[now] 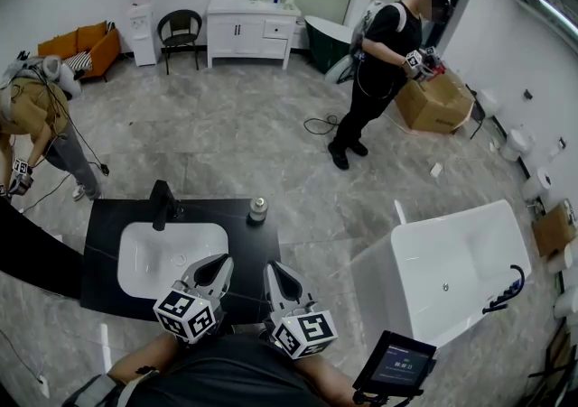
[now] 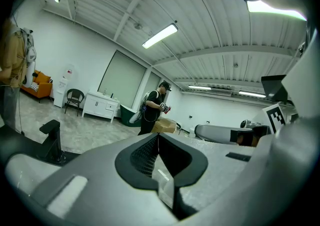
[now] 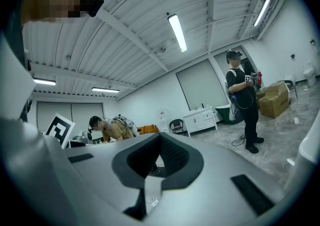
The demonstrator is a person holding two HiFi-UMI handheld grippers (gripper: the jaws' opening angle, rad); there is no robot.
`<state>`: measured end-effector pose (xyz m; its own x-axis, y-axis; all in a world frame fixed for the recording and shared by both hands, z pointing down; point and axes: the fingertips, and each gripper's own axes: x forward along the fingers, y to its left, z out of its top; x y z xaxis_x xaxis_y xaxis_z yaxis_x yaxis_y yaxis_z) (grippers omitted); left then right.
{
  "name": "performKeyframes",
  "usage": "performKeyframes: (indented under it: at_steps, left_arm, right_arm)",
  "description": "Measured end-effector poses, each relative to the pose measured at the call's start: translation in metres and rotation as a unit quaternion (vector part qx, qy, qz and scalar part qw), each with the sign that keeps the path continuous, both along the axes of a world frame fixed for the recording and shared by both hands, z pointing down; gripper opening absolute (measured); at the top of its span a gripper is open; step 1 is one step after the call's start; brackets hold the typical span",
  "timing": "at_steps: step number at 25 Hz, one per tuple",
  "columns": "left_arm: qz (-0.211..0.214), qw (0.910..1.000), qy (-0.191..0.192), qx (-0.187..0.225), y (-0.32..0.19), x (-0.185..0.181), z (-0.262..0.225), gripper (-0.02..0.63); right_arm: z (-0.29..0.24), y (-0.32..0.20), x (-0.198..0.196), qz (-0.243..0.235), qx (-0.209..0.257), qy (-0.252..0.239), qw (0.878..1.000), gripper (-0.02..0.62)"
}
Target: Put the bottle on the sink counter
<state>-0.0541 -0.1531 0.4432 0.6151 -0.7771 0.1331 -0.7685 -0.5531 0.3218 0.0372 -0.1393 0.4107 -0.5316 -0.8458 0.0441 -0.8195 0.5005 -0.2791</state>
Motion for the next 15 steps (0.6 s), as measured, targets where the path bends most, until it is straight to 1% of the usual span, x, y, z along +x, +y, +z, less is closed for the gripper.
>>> performKeyframes:
  at_steps: [15]
  left_arm:
    - [-0.001,1.0,0.001,-0.009,-0.0059,0.0,0.009,0.003]
  right_arm:
    - [0.007,-0.0055,0.0017,0.004,-0.007,-0.004,1.0,-0.005]
